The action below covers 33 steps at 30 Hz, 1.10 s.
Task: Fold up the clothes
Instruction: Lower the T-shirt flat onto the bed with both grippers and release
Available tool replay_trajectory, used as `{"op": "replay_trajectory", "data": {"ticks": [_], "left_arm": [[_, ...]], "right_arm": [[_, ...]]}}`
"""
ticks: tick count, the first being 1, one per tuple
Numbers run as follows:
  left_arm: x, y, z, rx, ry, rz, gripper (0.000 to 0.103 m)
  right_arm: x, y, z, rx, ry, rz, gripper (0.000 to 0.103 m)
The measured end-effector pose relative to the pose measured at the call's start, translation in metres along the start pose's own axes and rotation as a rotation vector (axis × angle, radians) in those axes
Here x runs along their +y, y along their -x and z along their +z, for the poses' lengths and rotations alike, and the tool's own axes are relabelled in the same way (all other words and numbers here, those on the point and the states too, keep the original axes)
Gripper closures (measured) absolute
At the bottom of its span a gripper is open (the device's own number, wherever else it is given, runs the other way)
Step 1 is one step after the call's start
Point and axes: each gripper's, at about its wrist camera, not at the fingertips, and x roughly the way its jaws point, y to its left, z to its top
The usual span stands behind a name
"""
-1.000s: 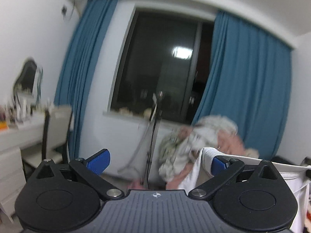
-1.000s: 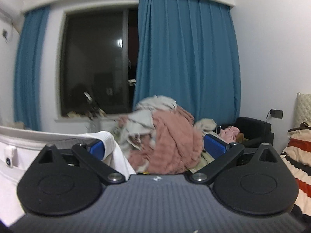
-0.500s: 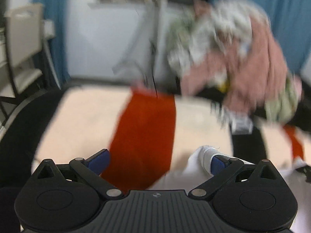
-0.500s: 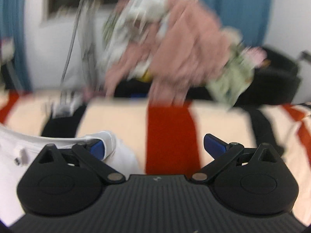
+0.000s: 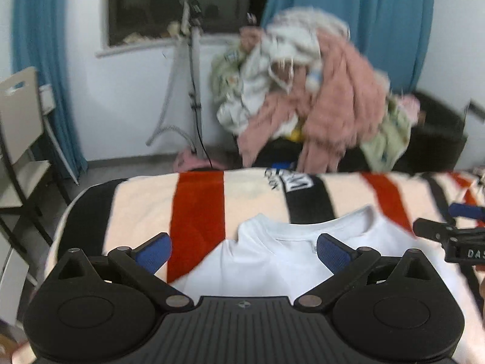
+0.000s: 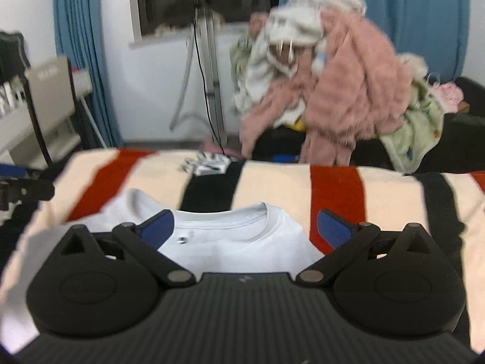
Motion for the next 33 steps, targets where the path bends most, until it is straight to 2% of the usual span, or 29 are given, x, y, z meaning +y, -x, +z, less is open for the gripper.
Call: {"op": "replay_trajectory", "data": {"ticks": [2,6,9,13,16,18,21,23,27,33], "left_arm": [[-0.006,0.041,-0.014,-0.051,0.030,0.009,0.000],[-0.037,0.178,-0.067,-0.132,0.077,0.028,0.000],[-0.046,0.259,-0.105,-0.199,0.112,0.041,0.000],[-0.054,0.347,-0.165,-0.258,0.152,0.026,0.000],[-0.057,0.386,-0.216,-0.290,0.151,0.069,0.000],[-0.059,0.398,-0.247,-0.318,0.132,0.097,0.000],[-0.059,0.400,-0.279,-0.309,0.136,0.110,0.000],[-0.058,0.401,-0.291,-0.286,0.176,0.087,0.001],[-0.052,0.375,-0.295,-0.219,0.222,0.063,0.002],[-0.026,0.296,-0.274,-0.150,0.320,0.078,0.007]], "right_arm": [[0.003,0.046,-0.007,-0.054,-0.015,-0.004,0.000],[0.008,0.137,-0.031,-0.130,-0.045,-0.005,0.000],[0.013,0.198,-0.054,-0.168,-0.056,0.001,0.000],[0.026,0.270,-0.094,-0.197,-0.052,-0.001,0.000],[0.034,0.305,-0.128,-0.237,-0.042,0.005,0.000],[0.039,0.326,-0.151,-0.264,-0.036,0.009,0.000],[0.043,0.337,-0.181,-0.313,-0.029,0.015,0.000],[0.045,0.337,-0.199,-0.333,-0.021,0.004,0.000],[0.041,0.320,-0.213,-0.285,-0.063,0.018,0.000],[0.032,0.295,-0.222,-0.257,-0.135,0.048,0.000]]}}
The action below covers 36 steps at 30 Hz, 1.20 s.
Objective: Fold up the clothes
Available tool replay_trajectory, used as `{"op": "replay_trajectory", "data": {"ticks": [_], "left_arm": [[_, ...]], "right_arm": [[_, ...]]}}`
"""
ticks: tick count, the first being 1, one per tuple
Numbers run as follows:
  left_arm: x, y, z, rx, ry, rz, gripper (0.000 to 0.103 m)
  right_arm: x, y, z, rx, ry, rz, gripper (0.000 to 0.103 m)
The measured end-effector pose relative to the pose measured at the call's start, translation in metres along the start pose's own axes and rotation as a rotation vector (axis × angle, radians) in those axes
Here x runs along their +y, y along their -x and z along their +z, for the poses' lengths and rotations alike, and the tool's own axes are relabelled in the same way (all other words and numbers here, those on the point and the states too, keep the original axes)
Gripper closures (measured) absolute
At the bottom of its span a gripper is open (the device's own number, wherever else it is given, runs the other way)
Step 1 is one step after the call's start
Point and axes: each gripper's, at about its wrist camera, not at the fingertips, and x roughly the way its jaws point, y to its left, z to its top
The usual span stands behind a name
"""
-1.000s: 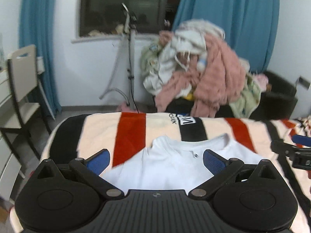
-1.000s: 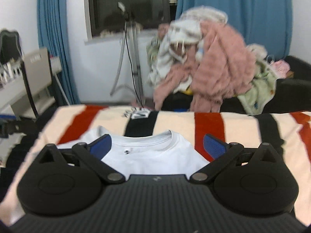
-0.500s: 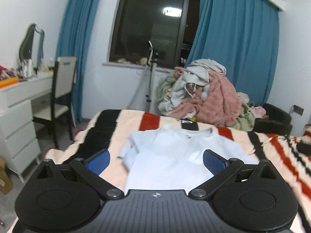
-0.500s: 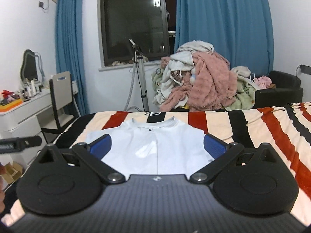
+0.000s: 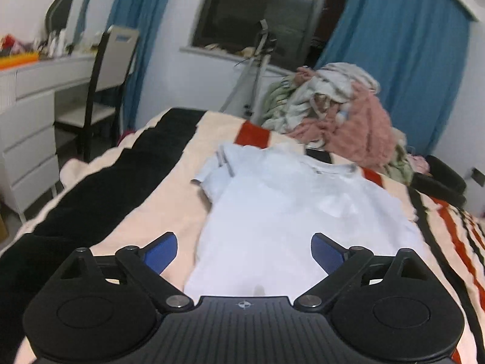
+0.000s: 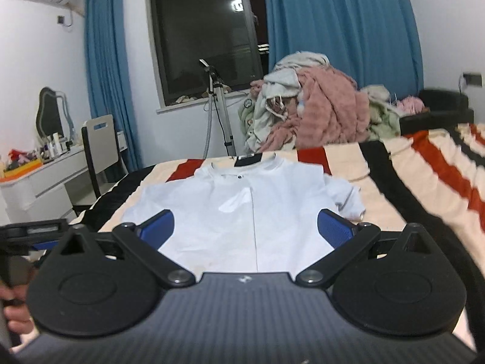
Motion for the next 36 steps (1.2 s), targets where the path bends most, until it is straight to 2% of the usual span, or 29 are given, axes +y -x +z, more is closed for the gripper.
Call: {"op": "replay_trajectory", "data": {"ticks": [5,8,11,12,15,16,18,19,23,25,27,29,30,31,32,33,36], "left_arm": [[0.033,-0.069,0.026,0.008,0.170,0.030,0.013],[0.057,-0.103,0.041,-0.013,0.281,0.047,0.027],[0.081,-0.132,0.052,-0.025,0.360,0.072,0.048],[0.086,-0.140,0.055,-0.018,0.362,0.081,0.060],[0.093,-0.164,0.061,0.015,0.304,0.060,0.087],[0.091,-0.169,0.061,0.021,0.270,0.040,0.090],[0.088,-0.179,0.061,0.049,0.220,-0.001,0.090],[0.087,-0.185,0.061,0.068,0.205,-0.020,0.086],[0.091,-0.193,0.059,0.080,0.217,-0.077,0.074],[0.096,-0.195,0.059,0.078,0.262,-0.118,0.063],[0.098,-0.196,0.060,0.074,0.282,-0.152,0.061],[0.096,-0.199,0.062,0.086,0.261,-0.176,0.068],[0.095,-0.202,0.064,0.097,0.250,-0.189,0.081],[0.094,-0.204,0.066,0.109,0.245,-0.197,0.089],[0.093,-0.206,0.068,0.120,0.239,-0.204,0.089],[0.092,-0.206,0.070,0.118,0.226,-0.202,0.096],[0.096,-0.202,0.080,0.102,0.221,-0.184,0.101]], "right_arm": [[-0.009,-0.032,-0.018,0.035,-0.008,-0.015,0.000],[-0.020,-0.056,-0.026,0.050,-0.034,-0.046,0.000],[-0.034,-0.082,-0.034,0.088,-0.105,-0.043,0.002],[-0.037,-0.091,-0.037,0.101,-0.125,-0.041,0.002],[-0.042,-0.113,-0.045,0.139,-0.152,-0.036,0.002],[-0.043,-0.119,-0.047,0.149,-0.157,-0.033,0.002],[-0.044,-0.127,-0.051,0.163,-0.167,-0.031,0.002],[-0.044,-0.129,-0.052,0.167,-0.171,-0.030,0.002],[-0.045,-0.133,-0.055,0.188,-0.181,-0.032,0.002],[-0.045,-0.131,-0.056,0.194,-0.180,-0.035,0.002],[-0.043,-0.130,-0.056,0.198,-0.172,-0.040,0.002],[-0.041,-0.130,-0.057,0.199,-0.157,-0.048,0.002],[-0.039,-0.130,-0.056,0.201,-0.149,-0.052,0.002],[-0.039,-0.130,-0.056,0.203,-0.141,-0.055,0.002],[-0.037,-0.130,-0.057,0.205,-0.132,-0.059,0.002],[-0.035,-0.131,-0.057,0.206,-0.123,-0.063,0.002],[-0.033,-0.133,-0.057,0.213,-0.115,-0.072,0.002]]}}
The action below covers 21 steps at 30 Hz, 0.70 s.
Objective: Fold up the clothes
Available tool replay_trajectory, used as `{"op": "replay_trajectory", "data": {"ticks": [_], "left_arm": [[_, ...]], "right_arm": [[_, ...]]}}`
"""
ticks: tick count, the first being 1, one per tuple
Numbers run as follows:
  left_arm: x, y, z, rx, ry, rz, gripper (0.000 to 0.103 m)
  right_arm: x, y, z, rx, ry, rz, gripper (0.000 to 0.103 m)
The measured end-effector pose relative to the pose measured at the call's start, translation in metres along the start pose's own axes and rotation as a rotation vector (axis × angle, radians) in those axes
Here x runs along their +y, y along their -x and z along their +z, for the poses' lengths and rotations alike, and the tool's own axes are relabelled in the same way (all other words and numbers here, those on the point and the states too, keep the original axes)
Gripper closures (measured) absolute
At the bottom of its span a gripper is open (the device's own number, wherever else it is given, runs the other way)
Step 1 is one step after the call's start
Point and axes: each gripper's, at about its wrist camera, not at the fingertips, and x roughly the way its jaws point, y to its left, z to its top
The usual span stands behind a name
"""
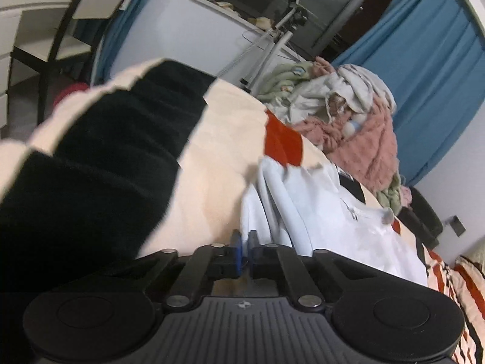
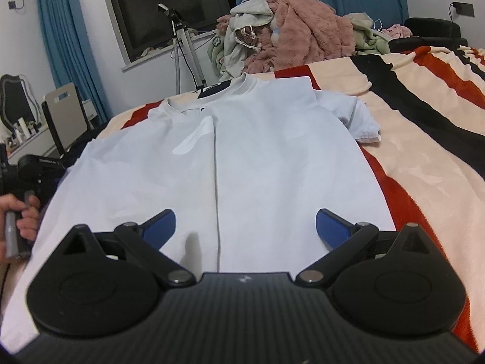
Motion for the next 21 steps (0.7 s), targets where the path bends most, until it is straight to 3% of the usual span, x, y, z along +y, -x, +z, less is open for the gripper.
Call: {"op": "replay_trajectory", "data": {"ticks": [5,9,14,15,17,18,19,21], "left_arm": [[0.003,0.022,0.067,-0.138,-0.014,0.092,0.101],[-0.020,0.017,0.137,-0.172,-0.156,0.206,0.101],[-0.054,-0.029,0.162,-0.158,-0.256,0.430,0.101],[-0.055,-0.037,0.158,-0.145,-0.239,0.427,0.100],[-0.050,-0.044,0.145,-0.132,-0.195,0.343,0.093],[-0.045,-0.044,0.137,-0.136,-0.183,0.320,0.084],[-0.040,-0.041,0.129,-0.139,-0.156,0.311,0.065],[-0.027,-0.029,0.112,-0.139,-0.072,0.271,0.048]], "right_arm": [[0.005,-0.005,-0.001,0.006,0.008,-0.009,0.002],[0.010,-0.008,-0.001,-0.003,0.029,-0.009,0.002],[0.007,-0.013,0.000,0.001,0.020,-0.019,0.002],[0.007,-0.014,0.001,0.001,0.018,-0.022,0.002],[0.005,-0.015,0.000,0.001,0.017,-0.026,0.002],[0.005,-0.017,0.000,0.002,0.019,-0.027,0.002],[0.005,-0.018,-0.001,0.005,0.017,-0.027,0.002],[0.004,-0.020,-0.002,0.011,0.013,-0.026,0.002]]}}
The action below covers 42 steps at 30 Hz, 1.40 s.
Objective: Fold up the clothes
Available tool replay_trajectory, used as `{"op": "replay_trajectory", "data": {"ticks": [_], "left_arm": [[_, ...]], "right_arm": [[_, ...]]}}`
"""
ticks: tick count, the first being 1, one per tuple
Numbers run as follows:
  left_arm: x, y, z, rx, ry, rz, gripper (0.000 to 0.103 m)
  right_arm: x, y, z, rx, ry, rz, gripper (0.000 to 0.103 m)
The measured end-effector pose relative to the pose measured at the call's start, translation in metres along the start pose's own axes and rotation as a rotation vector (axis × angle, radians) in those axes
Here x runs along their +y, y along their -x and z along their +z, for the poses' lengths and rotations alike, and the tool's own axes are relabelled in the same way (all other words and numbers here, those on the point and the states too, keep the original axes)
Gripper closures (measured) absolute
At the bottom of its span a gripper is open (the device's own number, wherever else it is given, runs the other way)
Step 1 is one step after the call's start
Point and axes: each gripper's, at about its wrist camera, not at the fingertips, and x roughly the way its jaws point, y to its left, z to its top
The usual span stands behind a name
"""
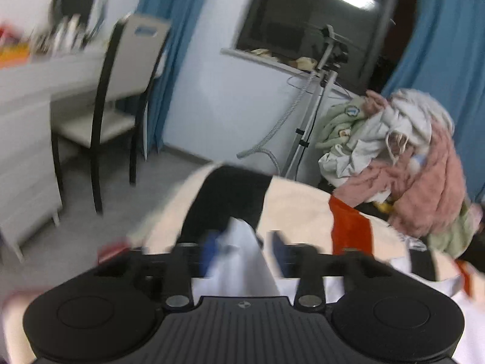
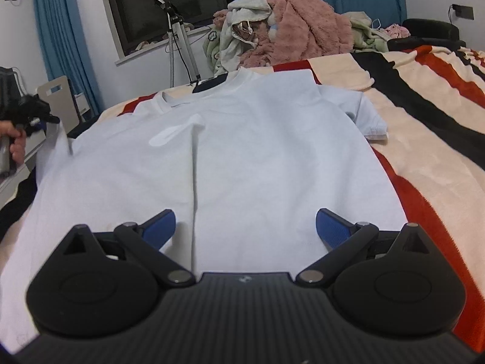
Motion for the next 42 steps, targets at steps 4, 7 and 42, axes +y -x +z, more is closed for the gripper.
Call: {"op": "replay_trajectory", "data": {"ticks": [4,7,42], "left_arm": [[0.042,0.037,-0.035,0.020,0.231,-0.110,0.031],[0.063,0.069,-0.070,0.045,0.383,-0.188,0.027],[0.125,0.080,-0.058,-0.171,0.597,-0.133,0.084]], "right_arm": [[-0.003,0.002,0.000,0.000,-0.020,0.014,0.002],[-0.005,0.005,0.000,0.000,-0.038,0.025,0.002],[-0.013,0.007,-0.002,0.015,-0.084,0.047,0.002]]}}
